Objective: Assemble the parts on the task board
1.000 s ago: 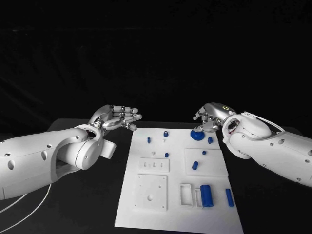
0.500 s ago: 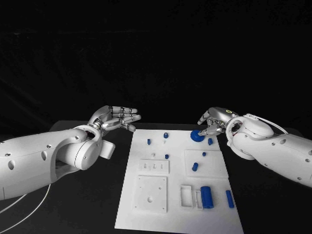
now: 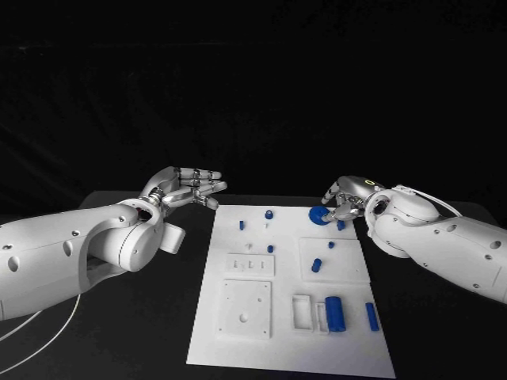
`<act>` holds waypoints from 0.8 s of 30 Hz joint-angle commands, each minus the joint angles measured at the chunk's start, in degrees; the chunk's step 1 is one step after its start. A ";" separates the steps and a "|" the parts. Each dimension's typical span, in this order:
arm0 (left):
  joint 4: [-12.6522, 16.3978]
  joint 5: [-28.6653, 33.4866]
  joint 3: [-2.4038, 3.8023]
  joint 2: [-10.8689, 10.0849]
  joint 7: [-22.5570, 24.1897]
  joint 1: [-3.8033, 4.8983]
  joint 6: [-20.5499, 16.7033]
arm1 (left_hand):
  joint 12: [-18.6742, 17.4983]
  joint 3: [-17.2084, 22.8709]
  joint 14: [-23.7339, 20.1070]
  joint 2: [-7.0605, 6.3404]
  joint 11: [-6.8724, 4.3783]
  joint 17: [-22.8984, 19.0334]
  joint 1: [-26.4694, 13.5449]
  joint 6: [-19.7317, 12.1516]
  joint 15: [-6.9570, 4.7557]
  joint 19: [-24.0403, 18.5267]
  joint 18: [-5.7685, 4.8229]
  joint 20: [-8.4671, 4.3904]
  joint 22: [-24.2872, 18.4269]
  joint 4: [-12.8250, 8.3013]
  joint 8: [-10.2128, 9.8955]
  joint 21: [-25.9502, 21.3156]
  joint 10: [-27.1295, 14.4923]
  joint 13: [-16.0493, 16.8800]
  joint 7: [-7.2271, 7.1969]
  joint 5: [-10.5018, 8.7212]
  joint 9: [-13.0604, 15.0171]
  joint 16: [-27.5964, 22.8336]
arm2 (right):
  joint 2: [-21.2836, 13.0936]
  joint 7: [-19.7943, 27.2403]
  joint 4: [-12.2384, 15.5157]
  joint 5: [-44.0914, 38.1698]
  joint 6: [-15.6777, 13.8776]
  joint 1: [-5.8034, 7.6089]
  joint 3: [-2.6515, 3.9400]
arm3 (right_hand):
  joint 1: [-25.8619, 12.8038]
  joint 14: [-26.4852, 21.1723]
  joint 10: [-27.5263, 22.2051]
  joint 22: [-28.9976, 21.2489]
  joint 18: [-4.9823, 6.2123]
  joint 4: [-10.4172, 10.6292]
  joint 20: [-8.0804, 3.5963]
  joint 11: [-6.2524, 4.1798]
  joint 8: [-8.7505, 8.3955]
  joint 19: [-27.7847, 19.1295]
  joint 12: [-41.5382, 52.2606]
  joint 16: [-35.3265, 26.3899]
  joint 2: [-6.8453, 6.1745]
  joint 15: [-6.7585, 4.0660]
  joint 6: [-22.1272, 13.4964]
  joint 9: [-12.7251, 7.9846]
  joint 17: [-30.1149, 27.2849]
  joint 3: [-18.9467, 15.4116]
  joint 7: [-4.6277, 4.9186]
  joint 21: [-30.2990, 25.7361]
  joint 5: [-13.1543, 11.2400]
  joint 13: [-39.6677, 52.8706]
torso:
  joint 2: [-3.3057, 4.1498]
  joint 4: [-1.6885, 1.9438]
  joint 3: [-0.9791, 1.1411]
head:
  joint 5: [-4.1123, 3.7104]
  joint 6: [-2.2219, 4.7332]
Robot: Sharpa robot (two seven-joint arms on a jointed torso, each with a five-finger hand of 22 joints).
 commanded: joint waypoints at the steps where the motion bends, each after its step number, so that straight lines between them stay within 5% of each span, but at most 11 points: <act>1: 0.12 0.30 0.06 0.02 0.86 0.16 0.77 | 0.04 0.11 -0.31 0.06 -0.35 0.09 0.14 -0.42 -0.16 -0.18 -0.54 -0.32 0.05 0.09 0.06 0.34 -0.23 0.00 -0.08 -0.33 0.04 0.19 | 0.43 0.77 -0.67 0.21 0.32 -0.24 0.02 | -0.11 0.22 -0.20 2.87 0.28 0.16 0.42 0.12 -0.15 3.43 -0.28 -0.28 -0.12 0.14 0.10 0.04 0.07 -0.20 0.23 -0.18 -0.04 -0.07 | 0.06 -0.01 0.09 | -0.06 -0.10; 24: -0.04 0.27 0.06 0.52 0.53 0.15 0.95 | 0.04 0.17 -0.36 0.26 -0.22 0.09 0.05 -0.58 -0.09 -0.27 -0.52 -0.29 0.12 0.32 0.04 0.47 -0.26 0.00 0.08 -0.16 0.03 0.32 | 2.75 2.11 -3.70 2.70 0.50 -0.67 0.02 | -1.16 0.27 -0.40 3.43 0.40 1.87 0.47 0.10 -0.16 3.53 -0.42 -0.93 0.60 0.13 0.93 0.04 0.24 0.44 0.18 -1.03 1.28 -0.49 | -0.03 -0.11 0.06 | 0.20 -0.46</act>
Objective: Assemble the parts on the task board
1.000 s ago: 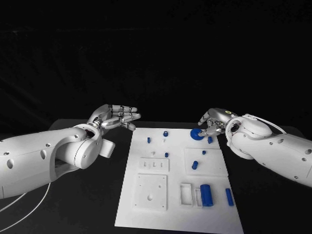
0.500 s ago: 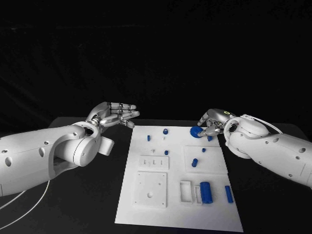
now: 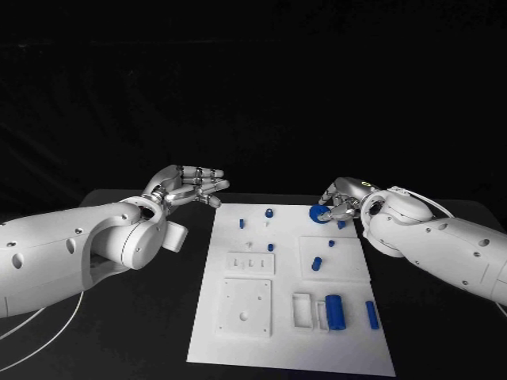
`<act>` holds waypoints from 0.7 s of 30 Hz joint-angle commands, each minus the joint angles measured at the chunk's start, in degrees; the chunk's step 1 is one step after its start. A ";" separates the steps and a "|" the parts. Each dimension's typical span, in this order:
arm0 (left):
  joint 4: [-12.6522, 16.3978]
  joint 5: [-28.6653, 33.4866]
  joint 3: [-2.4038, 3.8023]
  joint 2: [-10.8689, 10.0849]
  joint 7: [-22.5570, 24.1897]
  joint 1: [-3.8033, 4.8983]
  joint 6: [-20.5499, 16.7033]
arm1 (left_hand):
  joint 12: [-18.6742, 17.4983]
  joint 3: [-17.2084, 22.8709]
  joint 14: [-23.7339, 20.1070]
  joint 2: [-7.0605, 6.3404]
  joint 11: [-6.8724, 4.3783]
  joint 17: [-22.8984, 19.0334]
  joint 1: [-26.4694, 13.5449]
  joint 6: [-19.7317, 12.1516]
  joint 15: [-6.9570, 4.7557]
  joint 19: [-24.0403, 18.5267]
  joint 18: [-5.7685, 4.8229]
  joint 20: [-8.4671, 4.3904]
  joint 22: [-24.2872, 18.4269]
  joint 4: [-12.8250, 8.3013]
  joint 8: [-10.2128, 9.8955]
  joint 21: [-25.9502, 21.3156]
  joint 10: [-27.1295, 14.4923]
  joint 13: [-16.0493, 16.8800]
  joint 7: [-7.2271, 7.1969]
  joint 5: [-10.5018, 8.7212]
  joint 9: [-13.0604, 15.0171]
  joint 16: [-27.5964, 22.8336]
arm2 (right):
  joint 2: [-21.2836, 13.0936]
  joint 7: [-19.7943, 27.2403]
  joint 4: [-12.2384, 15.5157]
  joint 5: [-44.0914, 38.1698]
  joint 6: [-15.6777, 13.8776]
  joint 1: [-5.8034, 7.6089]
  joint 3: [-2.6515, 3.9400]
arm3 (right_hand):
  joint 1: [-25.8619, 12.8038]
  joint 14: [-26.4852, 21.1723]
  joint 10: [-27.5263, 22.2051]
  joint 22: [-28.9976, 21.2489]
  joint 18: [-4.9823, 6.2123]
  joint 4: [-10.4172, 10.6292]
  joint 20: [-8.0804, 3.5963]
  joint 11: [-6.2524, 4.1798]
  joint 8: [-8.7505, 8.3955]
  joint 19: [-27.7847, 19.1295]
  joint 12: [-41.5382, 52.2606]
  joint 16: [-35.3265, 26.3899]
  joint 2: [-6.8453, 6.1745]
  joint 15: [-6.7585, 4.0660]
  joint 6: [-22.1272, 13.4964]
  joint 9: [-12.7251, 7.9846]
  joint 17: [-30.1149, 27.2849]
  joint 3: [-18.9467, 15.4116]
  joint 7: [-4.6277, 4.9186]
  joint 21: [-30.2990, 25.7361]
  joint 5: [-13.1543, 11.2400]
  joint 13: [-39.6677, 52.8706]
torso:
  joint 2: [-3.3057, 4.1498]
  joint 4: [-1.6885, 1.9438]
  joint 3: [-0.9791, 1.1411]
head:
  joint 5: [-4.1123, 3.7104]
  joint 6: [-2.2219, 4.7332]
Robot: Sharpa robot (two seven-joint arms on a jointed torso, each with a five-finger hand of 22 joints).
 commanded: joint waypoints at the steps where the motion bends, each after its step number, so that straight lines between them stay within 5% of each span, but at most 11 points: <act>1: 0.05 0.21 0.06 0.17 0.54 0.15 0.86 | 0.04 0.17 -0.36 0.29 -0.02 0.05 0.02 -0.22 -0.10 -0.27 -0.53 -0.29 0.08 0.32 0.04 0.25 -0.05 0.00 0.02 -0.16 0.03 0.32 | 0.19 0.89 -0.25 0.76 0.79 -0.08 0.02 | -0.60 0.28 -0.37 3.50 0.73 0.05 0.26 0.10 -0.14 3.35 -0.11 -0.38 0.02 0.14 0.42 0.05 0.04 0.43 0.01 -0.24 0.57 -0.04 | -0.08 0.10 -0.02 | 0.06 -0.19; 21: -0.34 0.20 0.05 0.30 0.32 0.14 1.06 | 0.03 0.12 -0.44 0.44 -0.01 0.04 0.05 -0.27 -0.09 -0.40 -0.46 -0.24 0.14 0.05 0.05 0.38 -0.16 0.00 0.01 -0.17 0.03 0.41 | 0.01 -0.19 -0.49 0.30 4.64 -0.58 0.01 | -1.17 0.39 -0.17 4.50 0.76 -1.47 0.24 0.11 -0.14 3.42 0.56 0.54 0.08 0.14 -0.05 -0.02 1.37 1.37 0.09 0.49 2.93 0.57 | -0.09 -0.03 0.05 | -0.22 -0.30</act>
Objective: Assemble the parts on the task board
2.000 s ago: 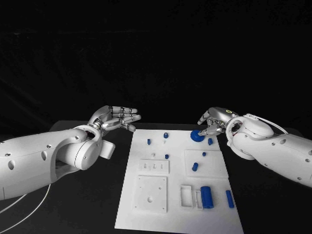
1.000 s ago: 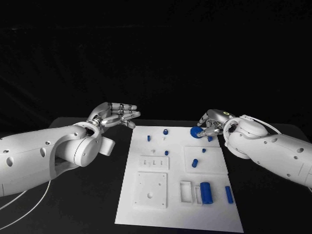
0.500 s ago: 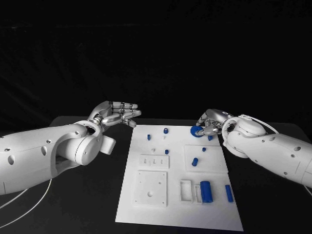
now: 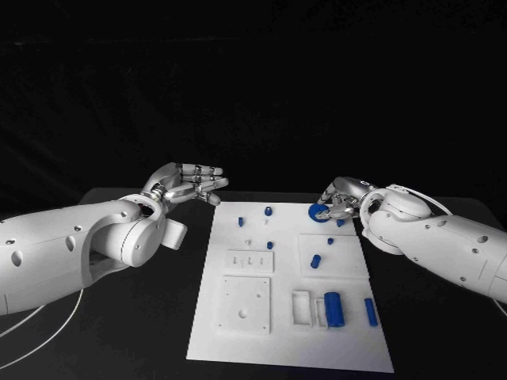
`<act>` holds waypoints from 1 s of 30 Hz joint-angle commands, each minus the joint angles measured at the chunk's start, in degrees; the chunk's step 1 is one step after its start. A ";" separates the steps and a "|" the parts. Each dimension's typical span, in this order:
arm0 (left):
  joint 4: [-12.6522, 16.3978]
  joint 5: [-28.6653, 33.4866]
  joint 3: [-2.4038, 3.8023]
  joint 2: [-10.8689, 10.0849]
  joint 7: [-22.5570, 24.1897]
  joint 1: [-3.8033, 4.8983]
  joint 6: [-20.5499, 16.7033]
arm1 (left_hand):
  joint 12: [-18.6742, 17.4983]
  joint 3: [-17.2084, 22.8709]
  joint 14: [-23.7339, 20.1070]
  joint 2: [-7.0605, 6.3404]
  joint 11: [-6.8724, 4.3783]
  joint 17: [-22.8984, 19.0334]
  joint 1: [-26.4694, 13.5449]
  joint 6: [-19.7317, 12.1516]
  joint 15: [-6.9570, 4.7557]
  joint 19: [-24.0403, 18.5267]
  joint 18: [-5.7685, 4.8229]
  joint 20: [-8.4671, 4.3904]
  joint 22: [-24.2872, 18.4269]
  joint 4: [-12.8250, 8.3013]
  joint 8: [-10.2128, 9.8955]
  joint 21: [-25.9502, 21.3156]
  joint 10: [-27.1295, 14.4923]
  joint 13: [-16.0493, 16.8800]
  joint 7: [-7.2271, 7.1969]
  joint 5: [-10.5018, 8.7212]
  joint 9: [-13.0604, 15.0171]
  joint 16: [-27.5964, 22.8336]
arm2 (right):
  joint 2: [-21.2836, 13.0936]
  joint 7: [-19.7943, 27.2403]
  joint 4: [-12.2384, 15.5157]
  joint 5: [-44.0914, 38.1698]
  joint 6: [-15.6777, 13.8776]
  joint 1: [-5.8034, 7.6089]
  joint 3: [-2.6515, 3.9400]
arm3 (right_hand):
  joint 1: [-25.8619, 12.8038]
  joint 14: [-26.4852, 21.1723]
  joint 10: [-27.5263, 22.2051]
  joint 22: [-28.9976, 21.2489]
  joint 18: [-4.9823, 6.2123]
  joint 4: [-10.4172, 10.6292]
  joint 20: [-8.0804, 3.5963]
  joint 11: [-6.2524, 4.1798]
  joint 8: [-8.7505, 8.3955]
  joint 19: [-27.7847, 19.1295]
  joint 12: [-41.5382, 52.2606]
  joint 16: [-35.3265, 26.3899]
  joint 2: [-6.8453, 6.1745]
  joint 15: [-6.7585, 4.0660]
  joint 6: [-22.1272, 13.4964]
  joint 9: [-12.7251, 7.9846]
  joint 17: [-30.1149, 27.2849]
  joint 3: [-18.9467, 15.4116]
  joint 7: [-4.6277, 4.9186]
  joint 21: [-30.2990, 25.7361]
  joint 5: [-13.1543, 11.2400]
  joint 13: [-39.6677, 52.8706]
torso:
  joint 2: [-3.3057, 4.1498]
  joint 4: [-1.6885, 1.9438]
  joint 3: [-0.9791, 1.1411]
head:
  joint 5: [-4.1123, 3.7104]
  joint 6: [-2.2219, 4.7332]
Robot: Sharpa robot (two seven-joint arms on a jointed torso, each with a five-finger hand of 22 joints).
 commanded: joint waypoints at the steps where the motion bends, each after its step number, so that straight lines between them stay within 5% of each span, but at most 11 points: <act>1: -0.08 0.18 0.05 0.16 0.38 0.14 0.91 | 0.03 0.12 -0.44 0.44 -0.01 0.05 0.05 -0.28 -0.09 -0.40 -0.46 -0.24 0.08 0.04 0.05 0.38 -0.16 0.00 0.00 -0.17 0.03 0.41 | -0.14 -0.46 -0.08 -0.46 2.65 -0.41 -0.23 | -0.32 0.39 -0.20 4.54 0.82 -0.44 0.28 0.16 0.19 3.43 -0.21 0.01 -0.14 0.16 -0.96 0.10 0.00 -0.49 0.24 -0.14 0.31 -0.18 | -0.01 0.01 -0.01 | -0.09 0.20; 10: -0.35 0.18 0.05 0.23 0.22 0.14 1.03 | 0.04 0.21 -0.47 0.28 0.12 0.03 0.07 -0.58 0.00 -0.42 -0.44 -0.20 0.06 0.19 0.05 0.37 -0.43 0.00 0.03 -0.28 0.02 0.40 | -0.45 -0.80 0.29 -0.78 2.76 -0.50 -0.23 | 0.59 0.42 -0.72 4.99 1.11 -0.68 0.63 0.60 0.19 3.53 -0.65 -0.07 -0.14 0.48 -4.13 0.22 0.28 -4.03 0.85 0.07 1.18 -0.61 | -0.02 0.04 0.05 | -0.15 0.29; 14: -0.50 0.18 0.04 0.29 0.19 0.13 1.06 | 0.04 0.21 -0.47 0.28 0.12 0.03 0.07 -0.58 0.00 -0.42 -0.44 -0.20 0.06 0.19 0.05 0.37 -0.43 0.00 0.03 -0.28 0.02 0.40 | -0.67 -0.62 0.60 -0.81 2.41 -0.55 -0.23 | 1.02 0.43 -0.61 5.16 1.10 -1.01 0.61 0.49 0.22 3.55 -0.48 -0.03 0.08 0.42 -3.46 0.37 0.42 -4.10 0.73 0.28 2.30 -0.57 | -0.01 0.02 0.06 | -0.19 -0.20; 20: -0.63 0.18 0.04 0.37 0.13 0.13 1.19 | 0.05 0.32 -0.46 0.17 0.11 0.02 0.18 -0.58 0.00 -0.41 -0.38 -0.16 0.05 0.38 0.05 0.38 -0.49 0.00 0.03 -0.40 0.02 0.41 | -0.91 -0.33 0.92 -0.83 2.06 -0.62 -0.23 | 0.43 0.41 -0.40 5.40 0.98 -2.95 0.44 0.31 0.14 3.55 -0.21 -0.01 0.06 0.25 -2.48 0.39 0.59 -1.32 0.62 0.51 5.36 -0.33 | 0.00 0.00 0.07 | -0.51 0.08; 23: -0.63 0.18 0.03 0.39 0.14 0.13 1.25 | 0.05 0.35 -0.47 0.21 0.10 0.01 0.27 -0.55 -0.01 -0.40 -0.37 -0.16 0.05 0.34 0.05 0.39 -0.46 0.00 0.05 -0.34 0.02 0.41 | -1.04 -0.41 1.05 -0.73 2.19 -0.67 -0.23 | 0.32 0.43 0.05 5.57 0.85 -4.20 0.35 0.12 0.18 3.58 0.36 -0.02 0.41 0.13 -1.35 0.55 0.67 1.67 0.43 0.79 3.83 0.12 | 0.00 0.08 0.02 | -1.10 0.57; 30: -0.67 0.21 0.03 0.37 0.37 0.13 1.35 | 0.04 0.18 -0.49 0.41 0.06 -0.01 0.24 -0.53 -0.04 -0.44 -0.39 -0.19 0.09 0.12 0.05 0.45 -0.47 0.00 -0.02 0.20 0.02 0.39 | -1.20 -0.73 1.47 -0.53 1.55 -0.75 -0.23 | -0.92 0.48 0.56 5.96 0.45 -4.79 -0.04 -0.40 0.13 3.62 1.04 -0.02 0.44 -0.23 2.00 1.56 1.01 6.17 -0.34 1.42 2.47 0.93 | -0.05 0.06 0.06 | -0.71 0.03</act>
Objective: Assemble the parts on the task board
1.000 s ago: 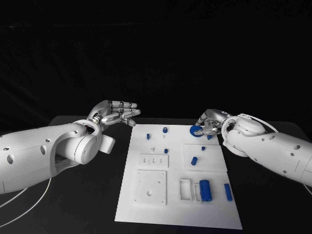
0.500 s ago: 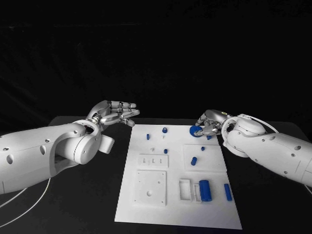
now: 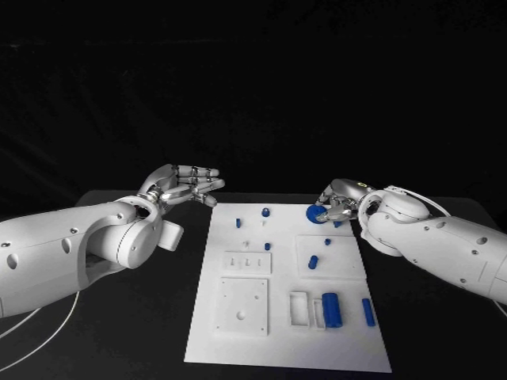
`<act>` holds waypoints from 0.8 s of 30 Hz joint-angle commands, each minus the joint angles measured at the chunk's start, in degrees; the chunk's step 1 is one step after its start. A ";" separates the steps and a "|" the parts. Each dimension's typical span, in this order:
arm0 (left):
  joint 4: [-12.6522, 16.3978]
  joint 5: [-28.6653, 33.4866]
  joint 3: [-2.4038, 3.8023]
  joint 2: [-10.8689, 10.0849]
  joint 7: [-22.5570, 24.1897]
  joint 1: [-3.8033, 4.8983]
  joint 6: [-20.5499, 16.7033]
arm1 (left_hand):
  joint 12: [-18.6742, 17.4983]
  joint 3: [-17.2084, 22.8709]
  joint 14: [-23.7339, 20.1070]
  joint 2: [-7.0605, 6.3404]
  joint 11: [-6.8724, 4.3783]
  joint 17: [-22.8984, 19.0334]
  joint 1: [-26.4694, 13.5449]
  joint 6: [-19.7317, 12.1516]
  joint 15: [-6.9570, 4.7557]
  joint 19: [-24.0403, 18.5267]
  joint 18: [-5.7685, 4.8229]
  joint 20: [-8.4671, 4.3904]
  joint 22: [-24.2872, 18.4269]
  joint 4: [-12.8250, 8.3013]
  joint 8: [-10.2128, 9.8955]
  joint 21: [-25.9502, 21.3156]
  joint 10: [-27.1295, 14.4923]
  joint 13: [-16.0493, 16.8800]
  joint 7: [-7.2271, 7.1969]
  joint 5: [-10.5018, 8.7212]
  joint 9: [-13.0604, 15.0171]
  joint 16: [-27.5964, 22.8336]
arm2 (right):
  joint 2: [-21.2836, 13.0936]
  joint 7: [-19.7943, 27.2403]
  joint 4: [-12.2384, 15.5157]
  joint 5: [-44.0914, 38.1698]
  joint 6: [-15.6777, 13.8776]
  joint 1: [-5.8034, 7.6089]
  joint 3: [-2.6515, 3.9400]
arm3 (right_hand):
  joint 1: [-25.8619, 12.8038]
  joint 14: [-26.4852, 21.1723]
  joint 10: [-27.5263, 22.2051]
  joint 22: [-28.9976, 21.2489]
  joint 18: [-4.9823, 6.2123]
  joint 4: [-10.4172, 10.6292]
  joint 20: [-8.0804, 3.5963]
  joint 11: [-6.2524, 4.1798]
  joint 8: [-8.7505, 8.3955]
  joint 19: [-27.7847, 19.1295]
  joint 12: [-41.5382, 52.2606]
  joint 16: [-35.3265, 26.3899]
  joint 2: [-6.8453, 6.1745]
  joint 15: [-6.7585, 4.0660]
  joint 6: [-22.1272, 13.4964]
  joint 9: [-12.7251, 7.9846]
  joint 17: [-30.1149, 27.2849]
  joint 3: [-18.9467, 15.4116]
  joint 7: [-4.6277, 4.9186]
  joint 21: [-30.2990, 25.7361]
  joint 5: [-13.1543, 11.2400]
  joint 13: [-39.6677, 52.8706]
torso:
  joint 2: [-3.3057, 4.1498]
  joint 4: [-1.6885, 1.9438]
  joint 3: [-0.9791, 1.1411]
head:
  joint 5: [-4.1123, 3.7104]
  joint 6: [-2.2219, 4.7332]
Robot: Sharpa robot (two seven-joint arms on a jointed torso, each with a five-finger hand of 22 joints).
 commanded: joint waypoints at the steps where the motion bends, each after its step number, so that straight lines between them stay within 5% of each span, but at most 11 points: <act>1: 0.03 0.21 0.05 0.10 0.62 0.13 1.00 | 0.05 -0.19 -0.48 0.04 -0.16 0.01 -0.27 -0.06 -0.03 -0.26 -0.41 0.04 0.07 0.05 0.07 0.21 -0.23 0.00 -0.10 0.10 0.03 0.18 | -0.17 -0.81 0.11 -0.35 0.91 -0.50 -0.29 | -0.58 0.14 0.33 6.00 0.84 0.17 -0.48 -0.25 0.42 3.62 0.36 -0.07 0.16 -0.41 1.68 0.52 0.06 0.66 -0.15 0.29 -0.10 0.11 | -0.02 -0.02 -0.01 | -0.05 -0.34; 10: -0.07 0.28 0.04 -0.04 1.02 0.12 1.02 | 0.04 -0.13 -0.48 -0.44 -0.22 0.01 -0.21 0.01 -0.05 -0.25 -0.45 0.02 -0.01 0.60 0.06 0.10 -0.17 0.00 -0.18 0.12 0.03 0.19 | -0.57 -1.53 1.56 -1.04 -3.33 -0.51 -0.28 | -0.75 0.19 0.53 6.30 0.52 1.19 -0.82 -0.70 0.40 3.68 0.23 -0.33 0.25 -0.74 3.57 1.16 0.06 0.80 -0.81 1.03 0.70 0.18 | -0.02 -0.04 -0.06 | 0.01 -0.50; 14: -0.12 0.29 0.04 -0.09 1.14 0.12 0.99 | 0.04 -0.11 -0.46 -0.90 -0.22 0.01 -0.04 0.03 -0.04 -0.13 -0.47 0.02 -0.11 1.42 0.07 -0.01 -0.17 0.00 -0.18 0.07 0.03 0.19 | -0.73 -1.53 2.82 -2.11 -5.32 -0.50 -0.27 | -0.51 0.23 0.82 6.37 0.42 1.84 -0.90 -0.82 0.43 3.70 0.37 -0.35 0.51 -0.81 4.36 1.35 0.10 0.69 -1.11 1.21 -4.96 0.29 | -0.07 0.01 -0.11 | 0.17 -0.34; 24: -0.33 0.39 0.04 -0.04 1.21 0.13 0.77 | 0.04 -0.18 -0.46 -1.10 -0.22 0.00 -0.04 0.00 -0.03 -0.12 -0.48 0.03 -0.15 1.65 0.06 -0.07 -0.16 0.00 -0.18 0.05 0.03 0.19 | -0.71 -1.81 7.02 -3.55 -8.06 -0.29 -0.25 | 0.29 0.31 1.18 6.49 0.30 3.68 -1.05 -0.93 0.40 3.74 0.55 -0.28 -0.02 -0.91 5.02 1.26 0.31 0.69 -1.33 1.69 -6.06 0.59 | -0.02 0.04 -0.15 | 0.53 0.06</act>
